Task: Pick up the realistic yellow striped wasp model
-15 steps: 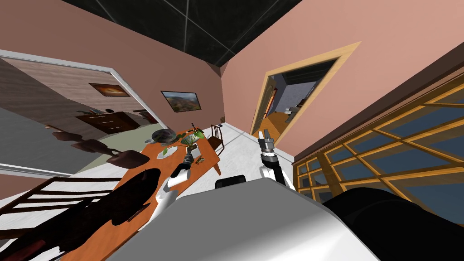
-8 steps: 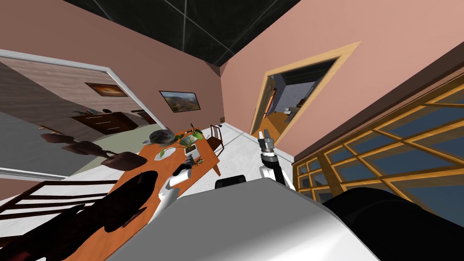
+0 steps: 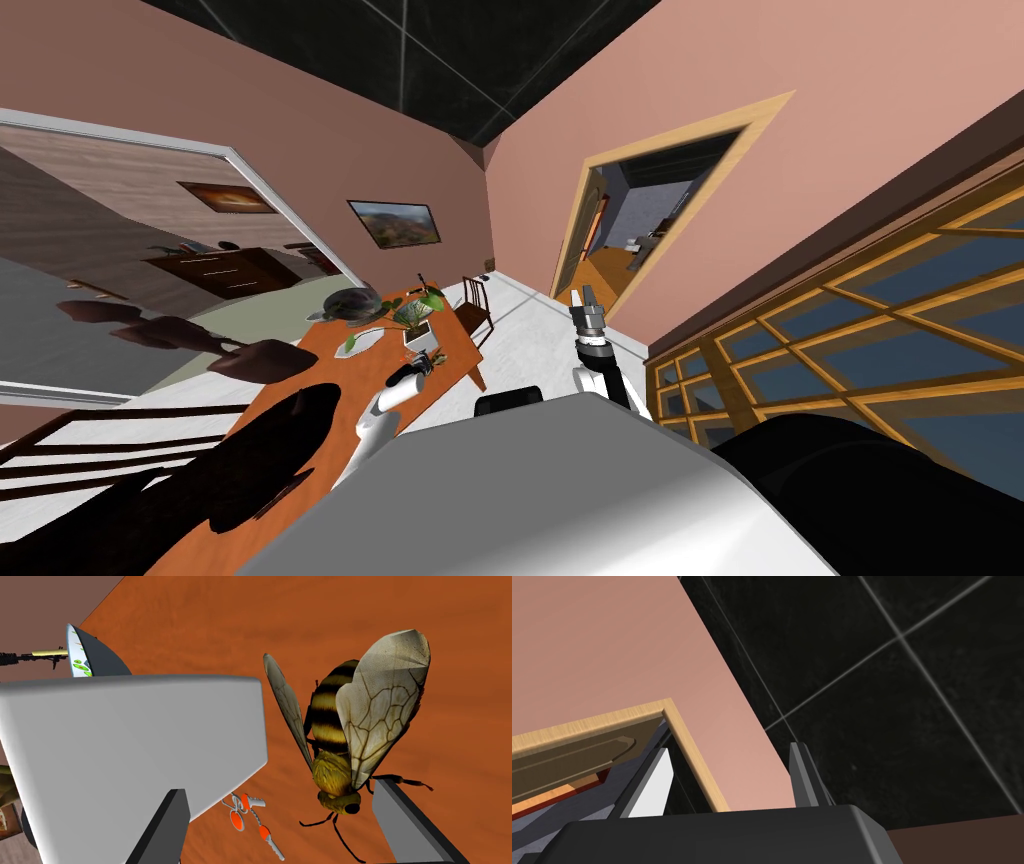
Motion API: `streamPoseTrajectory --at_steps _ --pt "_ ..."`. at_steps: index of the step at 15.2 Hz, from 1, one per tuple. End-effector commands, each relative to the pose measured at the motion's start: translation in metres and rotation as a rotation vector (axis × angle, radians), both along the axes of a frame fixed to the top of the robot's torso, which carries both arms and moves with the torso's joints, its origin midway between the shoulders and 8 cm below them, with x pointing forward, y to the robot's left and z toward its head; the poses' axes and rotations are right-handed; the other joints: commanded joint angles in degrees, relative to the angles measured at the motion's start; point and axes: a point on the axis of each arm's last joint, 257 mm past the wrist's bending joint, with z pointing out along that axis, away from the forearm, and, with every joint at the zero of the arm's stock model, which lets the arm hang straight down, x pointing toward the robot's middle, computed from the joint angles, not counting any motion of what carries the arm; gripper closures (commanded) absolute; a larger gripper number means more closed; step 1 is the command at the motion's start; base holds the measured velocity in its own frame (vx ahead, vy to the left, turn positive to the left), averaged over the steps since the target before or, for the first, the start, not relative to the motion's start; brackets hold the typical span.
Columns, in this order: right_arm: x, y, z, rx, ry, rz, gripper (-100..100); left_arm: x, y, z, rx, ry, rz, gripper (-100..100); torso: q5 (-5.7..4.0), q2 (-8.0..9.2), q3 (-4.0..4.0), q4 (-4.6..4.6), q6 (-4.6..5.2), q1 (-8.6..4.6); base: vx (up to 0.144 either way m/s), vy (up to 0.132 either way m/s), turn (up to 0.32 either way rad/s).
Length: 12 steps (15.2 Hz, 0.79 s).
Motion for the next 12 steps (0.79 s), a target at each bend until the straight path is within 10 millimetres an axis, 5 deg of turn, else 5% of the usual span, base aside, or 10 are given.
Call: streamPoseTrajectory --at_steps 1,10,11,12 --pt "0.0 0.0 0.0 0.0 0.0 0.0 0 -0.011 -0.004 -0.018 -0.037 0.045 0.02 -100 0.0 0.0 0.0 0.0 0.0 0.0 0.034 -0.007 -0.022" --pt "0.0 0.0 0.0 0.0 0.0 0.0 0 -0.021 -0.014 -0.038 -0.052 0.064 0.023 -100 0.04 -0.17 -0.09 -0.03 -0.01 0.25 0.045 0.019 0.002" --pt "0.0 0.0 0.0 0.0 0.0 0.0 0 -0.021 -0.014 -0.038 -0.051 0.062 0.023 100 0.04 -0.12 -0.07 -0.03 -0.01 0.21 0.016 0.011 0.001" --pt "0.0 0.0 0.0 0.0 0.0 0.0 0 -0.022 -0.014 -0.039 -0.052 0.064 0.023 100 0.0 -0.05 -0.01 0.03 0.01 0.15 0.0 0.0 0.0"
